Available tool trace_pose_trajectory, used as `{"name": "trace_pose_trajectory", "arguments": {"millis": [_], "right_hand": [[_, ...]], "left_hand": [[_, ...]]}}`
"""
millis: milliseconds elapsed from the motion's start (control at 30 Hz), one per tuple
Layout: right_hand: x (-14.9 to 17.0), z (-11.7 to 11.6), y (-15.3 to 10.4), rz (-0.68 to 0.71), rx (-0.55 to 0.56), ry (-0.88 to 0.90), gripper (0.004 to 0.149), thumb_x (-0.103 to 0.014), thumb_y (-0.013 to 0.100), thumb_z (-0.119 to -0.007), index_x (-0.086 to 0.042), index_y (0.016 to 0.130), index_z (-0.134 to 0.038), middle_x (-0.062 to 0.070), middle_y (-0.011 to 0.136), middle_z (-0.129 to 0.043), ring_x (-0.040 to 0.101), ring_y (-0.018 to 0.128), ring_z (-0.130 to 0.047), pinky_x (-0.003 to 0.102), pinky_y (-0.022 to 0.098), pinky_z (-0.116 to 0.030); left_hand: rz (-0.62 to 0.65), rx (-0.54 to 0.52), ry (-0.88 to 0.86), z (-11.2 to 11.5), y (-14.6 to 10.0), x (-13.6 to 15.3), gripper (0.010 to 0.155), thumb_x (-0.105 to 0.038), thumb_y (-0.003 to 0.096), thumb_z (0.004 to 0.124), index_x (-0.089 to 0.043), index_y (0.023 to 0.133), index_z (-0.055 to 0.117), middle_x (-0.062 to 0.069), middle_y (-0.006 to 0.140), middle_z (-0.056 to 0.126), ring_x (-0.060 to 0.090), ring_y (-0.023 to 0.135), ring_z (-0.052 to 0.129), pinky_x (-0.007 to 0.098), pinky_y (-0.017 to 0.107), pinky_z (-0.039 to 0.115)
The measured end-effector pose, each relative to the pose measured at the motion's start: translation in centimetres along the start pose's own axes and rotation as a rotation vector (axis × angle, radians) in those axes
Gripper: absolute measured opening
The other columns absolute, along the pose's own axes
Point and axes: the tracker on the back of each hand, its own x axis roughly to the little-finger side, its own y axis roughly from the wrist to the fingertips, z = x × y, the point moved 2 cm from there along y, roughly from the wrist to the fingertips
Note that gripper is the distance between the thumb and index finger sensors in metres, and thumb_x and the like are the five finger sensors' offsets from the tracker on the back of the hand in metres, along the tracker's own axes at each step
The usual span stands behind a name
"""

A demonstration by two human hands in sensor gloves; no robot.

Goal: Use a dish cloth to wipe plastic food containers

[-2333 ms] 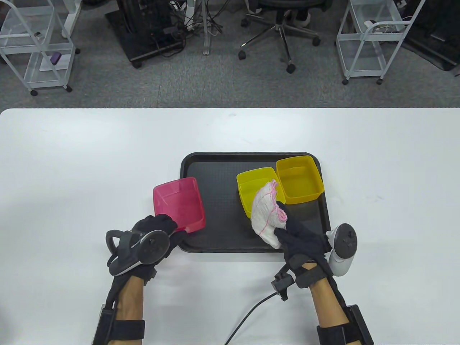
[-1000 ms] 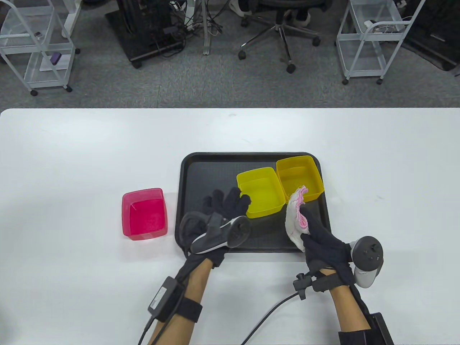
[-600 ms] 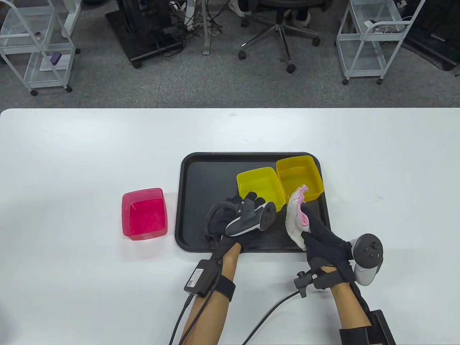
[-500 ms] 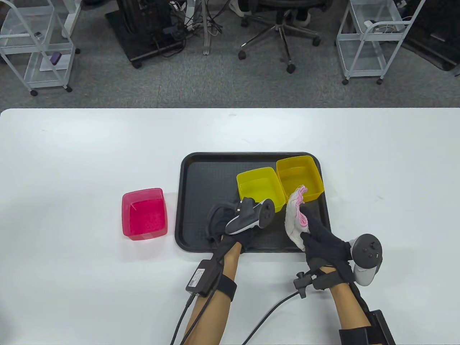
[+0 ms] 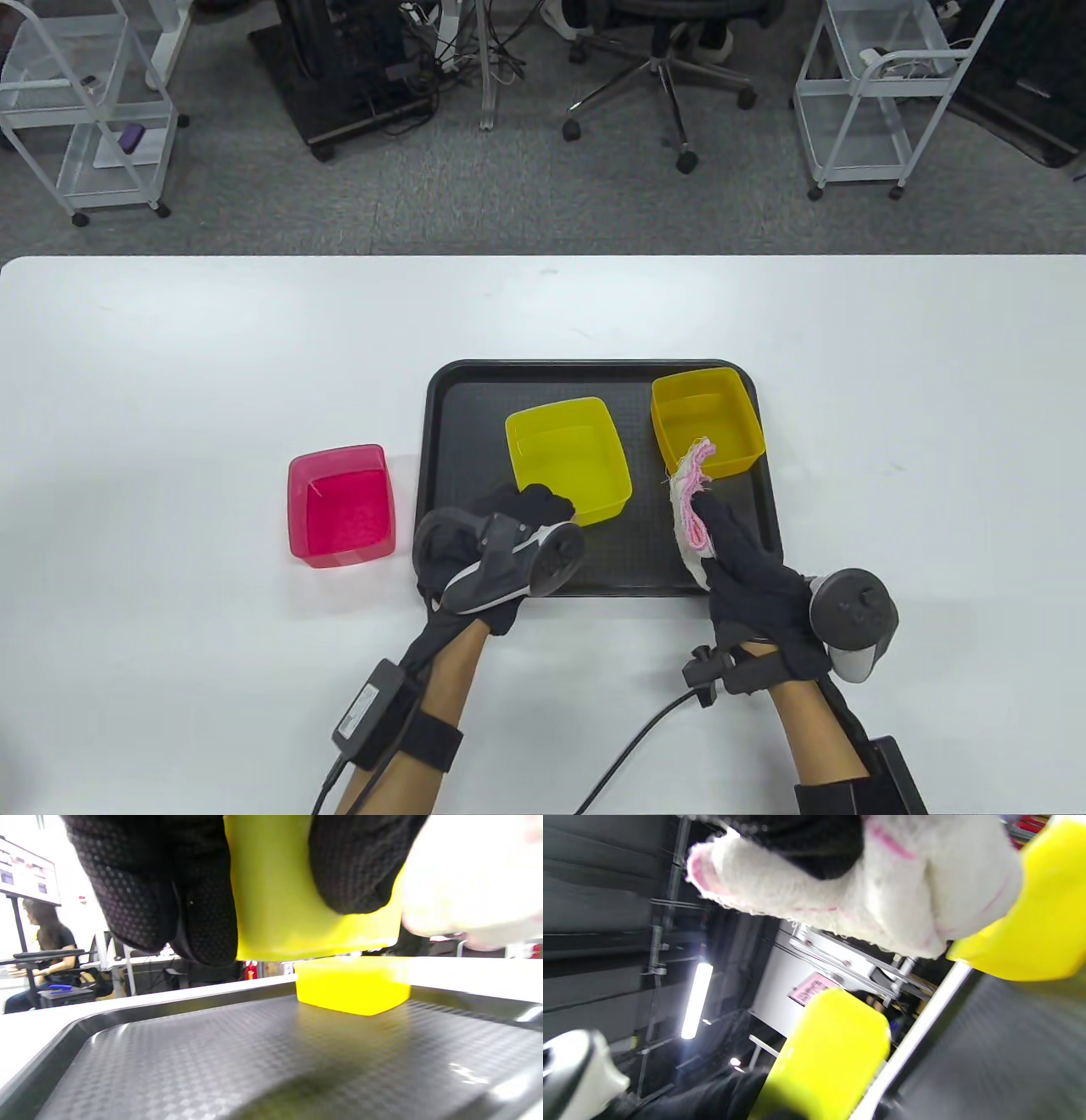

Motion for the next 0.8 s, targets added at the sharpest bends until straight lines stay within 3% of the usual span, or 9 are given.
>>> {"name": "trace_pose_trajectory", "arguments": {"millis": [100,200,333,433,600,733,800], "right_hand": [[-3.3,-1.6,0.0,0.193,0.022,-0.099,0.047,0.000,0.045,-0.076,-0.011,0.091,-0.074,0.025,0.099,-0.070,0.055,0.086,-0.069,0.063,0.056,-0.069],[-7.1,-4.8,0.1,0.339,-0.057,-0.237,0.046,-0.001,0.045,-0.077,-0.013,0.090,-0.076,0.022,0.099,-0.073,0.053,0.086,-0.071,0.061,0.056,-0.071],[-9.0,-9.1,1.3,0.311,-0.186,-0.460,0.045,-0.002,0.045,-0.077,-0.013,0.089,-0.078,0.021,0.097,-0.076,0.052,0.085,-0.075,0.059,0.055,-0.074],[-9.0,-11.4,2.4,0.178,-0.357,-0.661,0.045,-0.003,0.045,-0.077,-0.014,0.089,-0.078,0.020,0.098,-0.077,0.051,0.085,-0.076,0.058,0.055,-0.076],[-8.4,-11.7,4.5,-0.090,-0.383,-0.717,0.045,-0.004,0.046,-0.077,-0.012,0.090,-0.077,0.024,0.097,-0.075,0.052,0.082,-0.078,0.056,0.053,-0.079],[-7.4,-10.5,5.2,-0.258,-0.354,-0.507,0.046,-0.004,0.046,-0.077,-0.010,0.091,-0.075,0.026,0.097,-0.072,0.053,0.081,-0.076,0.057,0.051,-0.079],[-6.9,-10.2,5.3,-0.326,-0.363,-0.282,0.046,-0.004,0.046,-0.076,-0.010,0.092,-0.074,0.027,0.098,-0.070,0.054,0.081,-0.071,0.058,0.051,-0.077]], "left_hand": [[0.037,-0.044,0.054,-0.4,-2.9,-0.6,0.039,-0.049,0.0494,0.082,-0.031,0.084,0.087,-0.008,0.086,0.094,0.030,0.073,0.105,0.040,0.056,0.095],[0.074,-0.049,0.100,-0.3,-4.5,-1.5,0.039,-0.049,0.0494,0.081,-0.031,0.083,0.088,-0.007,0.086,0.094,0.030,0.072,0.105,0.040,0.055,0.096],[0.120,-0.074,0.143,-0.7,-5.0,-2.7,0.039,-0.048,0.0494,0.081,-0.031,0.084,0.087,-0.008,0.087,0.094,0.031,0.073,0.105,0.038,0.053,0.097],[0.140,-0.123,0.174,-1.2,-5.2,-3.4,0.039,-0.048,0.0492,0.081,-0.031,0.084,0.087,-0.008,0.087,0.093,0.031,0.073,0.105,0.036,0.053,0.098],[0.190,-0.197,0.215,-1.9,-6.1,-4.5,0.038,-0.048,0.0482,0.082,-0.032,0.082,0.088,-0.009,0.087,0.094,0.031,0.072,0.106,0.035,0.053,0.098],[0.214,-0.220,0.219,-2.0,-6.3,-5.3,0.038,-0.048,0.0476,0.082,-0.031,0.081,0.089,-0.008,0.084,0.096,0.031,0.068,0.107,0.034,0.051,0.099],[0.209,-0.233,0.217,-2.2,-6.1,-5.2,0.038,-0.048,0.0474,0.083,-0.031,0.081,0.089,-0.008,0.084,0.096,0.031,0.068,0.108,0.034,0.052,0.099]]}}
